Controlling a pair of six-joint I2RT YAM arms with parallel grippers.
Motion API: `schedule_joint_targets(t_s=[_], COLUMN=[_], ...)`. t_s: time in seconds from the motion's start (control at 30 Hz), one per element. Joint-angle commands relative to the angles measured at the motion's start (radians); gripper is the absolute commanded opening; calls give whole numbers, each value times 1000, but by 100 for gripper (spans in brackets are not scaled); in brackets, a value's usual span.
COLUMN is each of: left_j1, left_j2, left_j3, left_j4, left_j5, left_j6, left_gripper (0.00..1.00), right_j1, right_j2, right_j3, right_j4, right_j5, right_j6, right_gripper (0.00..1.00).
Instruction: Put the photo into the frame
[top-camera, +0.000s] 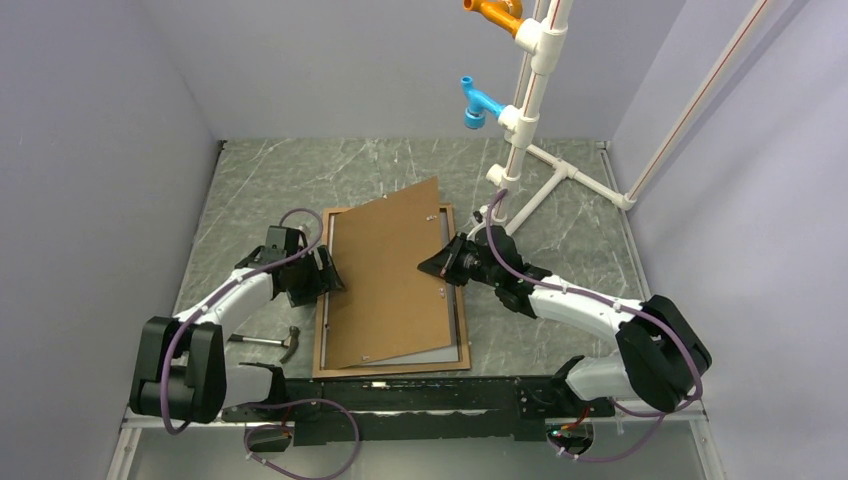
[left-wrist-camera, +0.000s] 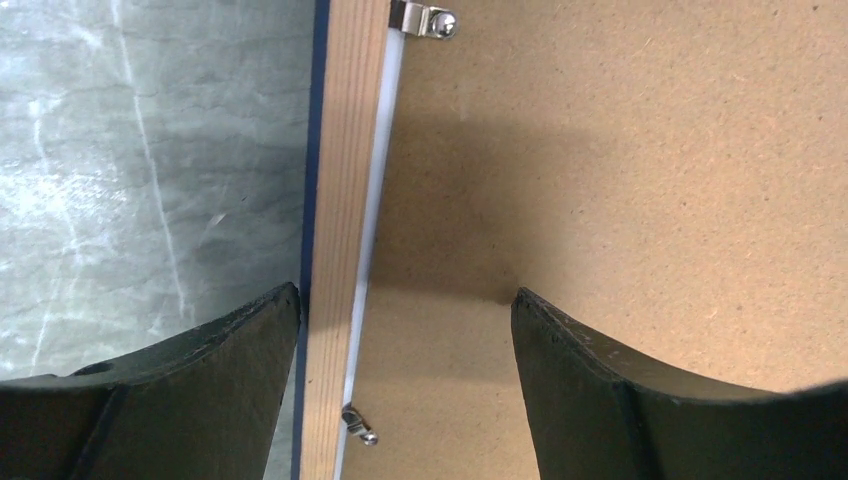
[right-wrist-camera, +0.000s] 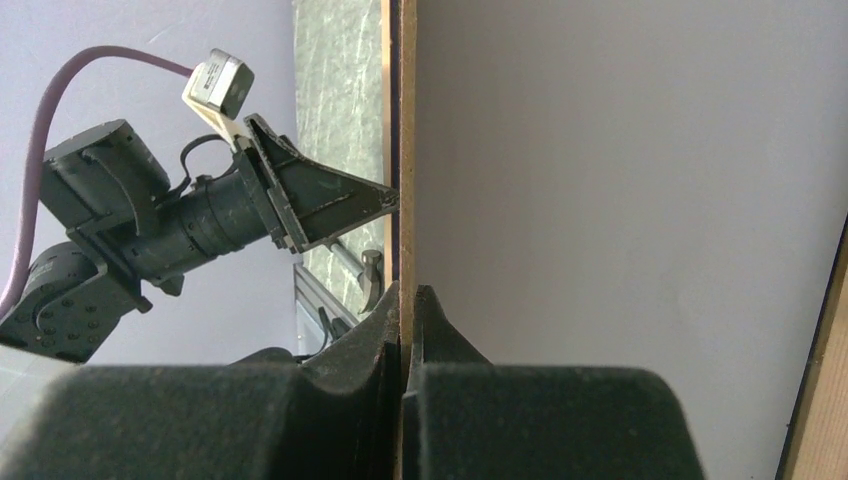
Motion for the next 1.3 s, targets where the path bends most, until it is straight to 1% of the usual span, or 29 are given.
schedule_joint_targets(t_s=[0.0,0.07,0.27,0.37,0.47,0.57,0.73,0.93,1.07,1.27], left_j1=[5,5,5,5,5,5,5,5,6,14], left_j2=[27,34,39,39,45,48,60,87,90,102], left_j3=[-7,-11,-24,-25,-23,-22,-10,21,47,76], left_j4=[72,88,92,87,85,83,74,59,44,46], left_j5=[58,66,60,59,60,57,45,28,7,-11], left_j6=[-20,-24,-29,-24,-19,-15,-5,9,10,-5], left_gripper=[80,80,80,80,79,79,79,79,80,80], right_j1=[10,10,12,12,11,10,11,11,11,11], right_j2=[27,44,106,111,98,84,99,158,189,215], right_j3=[-45,-58,-108,-135,-164,-165,-127,-68,-46,-54], right_j4=[-9,26,210,223,193,130,28,-37,-78,-95], right_j5=[-45,-60,-150,-156,-131,-90,-28,-18,3,7], right_j6=[-62,-51,-5,-11,-40,-114,-232,-339,-375,-376], right_gripper=[0,0,0,0,0,0,0,0,0,0])
